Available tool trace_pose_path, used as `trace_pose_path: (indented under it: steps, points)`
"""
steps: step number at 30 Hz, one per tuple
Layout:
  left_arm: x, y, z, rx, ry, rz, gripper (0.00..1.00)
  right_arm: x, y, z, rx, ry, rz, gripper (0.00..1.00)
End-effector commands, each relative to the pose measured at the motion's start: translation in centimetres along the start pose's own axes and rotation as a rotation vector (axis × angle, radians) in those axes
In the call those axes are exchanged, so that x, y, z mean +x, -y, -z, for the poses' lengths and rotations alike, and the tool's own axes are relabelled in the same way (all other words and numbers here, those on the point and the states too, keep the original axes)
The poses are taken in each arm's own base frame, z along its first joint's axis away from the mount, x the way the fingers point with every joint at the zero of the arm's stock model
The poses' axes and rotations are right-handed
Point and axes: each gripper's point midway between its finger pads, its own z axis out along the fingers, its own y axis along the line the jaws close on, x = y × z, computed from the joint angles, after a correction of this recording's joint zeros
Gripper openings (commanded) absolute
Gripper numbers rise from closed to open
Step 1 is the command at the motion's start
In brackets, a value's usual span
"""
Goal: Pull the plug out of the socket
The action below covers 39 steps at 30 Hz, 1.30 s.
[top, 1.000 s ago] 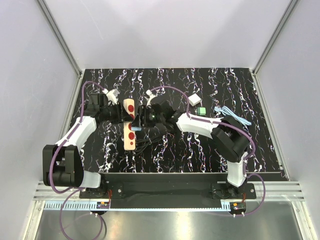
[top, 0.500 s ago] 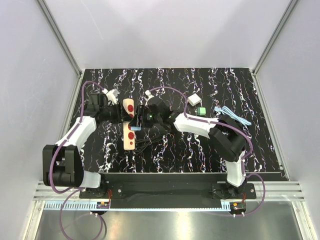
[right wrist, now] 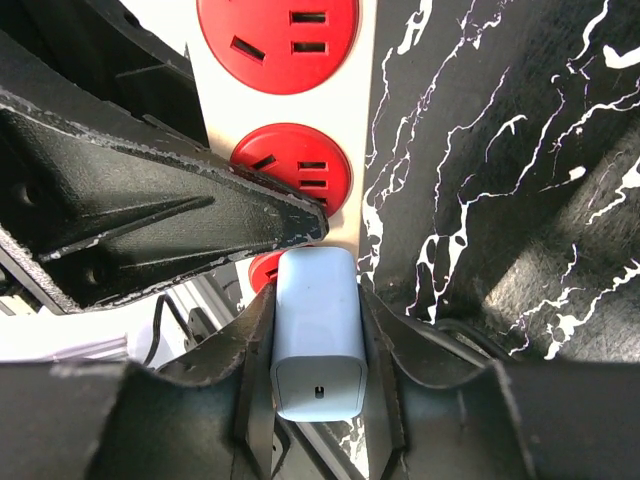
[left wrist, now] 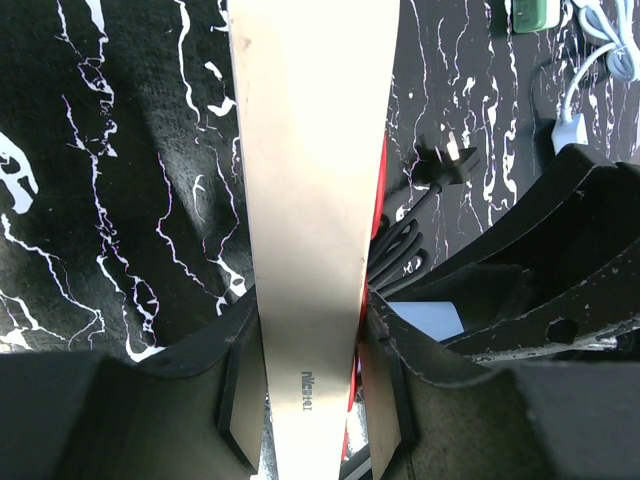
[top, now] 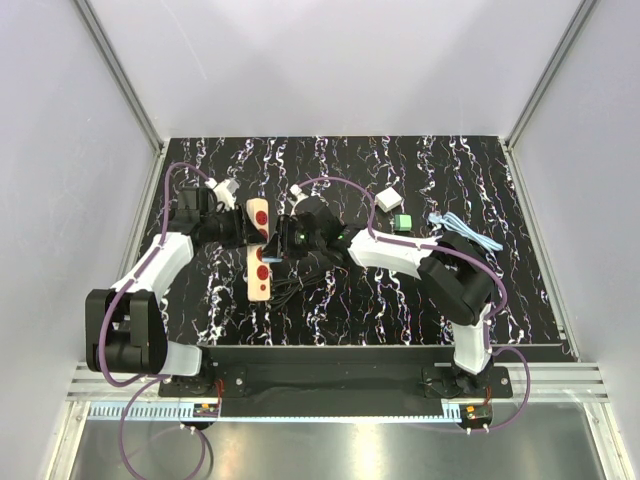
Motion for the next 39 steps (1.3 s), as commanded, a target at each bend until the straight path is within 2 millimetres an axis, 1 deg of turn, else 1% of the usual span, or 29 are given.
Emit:
trace_pose_path:
  steps: [1,4,9,10,11,12,15,16,18,19,21,22,24,28,32,33,35,37,38,39]
  points:
    - [-1.9,1.4,0.3,0.047,0.067,-0.055,0.0,-0.4,-1.0,1.1,0.013,0.025,-0.006,0.0]
    - [-1.8,0.9,0.3,0.017,0.066,-0.06,0.0,-0.6,-1.0,1.7,0.025,0.034,-0.019,0.0]
    - [-1.9,0.8,0.4,-0.007,0.071,-0.081,0.0,-1.4,-1.8,2.6,0.031,0.057,-0.017,0.0]
    - [-1.8,0.7,0.4,-0.011,0.07,-0.082,0.0,-1.0,-1.3,2.6,0.053,0.035,-0.021,0.0]
    - [-1.8,0.9,0.4,-0.01,0.07,-0.093,0.0,-1.0,-1.3,2.6,0.057,0.028,-0.019,0.0]
    - [-1.7,1.0,0.5,-0.007,0.071,-0.099,0.0,-1.2,-1.9,2.6,0.044,0.02,-0.015,0.0]
    - [-1.7,1.5,0.6,-0.018,0.078,-0.137,0.0,-1.2,-2.5,2.9,0.027,0.0,-0.014,0.0]
    - [-1.7,1.4,0.7,-0.035,0.083,-0.149,0.0,-1.7,-2.5,3.2,0.023,0.003,-0.02,0.0]
    - [-1.5,1.6,0.7,-0.044,0.081,-0.17,0.0,-1.8,-2.1,3.6,0.016,-0.013,-0.042,0.0]
    - [-1.4,1.5,0.7,-0.056,0.081,-0.172,0.0,-2.9,-1.9,4.4,0.012,0.006,-0.052,0.0]
    - [-1.4,1.5,0.7,-0.064,0.08,-0.185,0.0,-3.2,-1.6,5.0,0.009,0.006,-0.058,0.0]
    - [-1.5,1.4,0.7,-0.07,0.082,-0.187,0.0,-3.4,-1.8,5.5,0.003,0.011,-0.057,0.0]
    - [-1.6,1.4,0.7,-0.071,0.083,-0.189,0.0,-3.3,-2.0,5.7,-0.003,0.006,-0.057,0.0]
    - [-1.8,1.5,0.6,-0.067,0.083,-0.197,0.0,-2.9,-1.9,5.4,-0.01,-0.01,-0.07,0.0]
    - [-1.7,2.2,0.8,-0.062,0.09,-0.234,0.0,-3.4,-1.7,6.0,-0.014,-0.006,-0.065,0.0]
    - [-1.6,2.2,0.8,-0.067,0.089,-0.241,0.0,-3.9,-1.1,6.5,-0.007,0.007,-0.074,0.0]
    - [-1.5,2.3,0.9,-0.07,0.092,-0.248,0.0,-4.2,-0.2,6.9,0.018,0.025,-0.083,0.0]
    - [-1.6,2.2,0.9,-0.08,0.096,-0.251,0.0,-3.9,-0.1,6.3,0.007,0.0,-0.09,0.0]
    - [-1.7,2.2,0.9,-0.081,0.098,-0.252,0.0,-3.5,-0.6,6.1,-0.016,-0.022,-0.097,0.0]
    - [-1.7,2.2,0.8,-0.081,0.095,-0.252,0.0,-3.8,-0.7,6.4,-0.014,-0.012,-0.094,0.0]
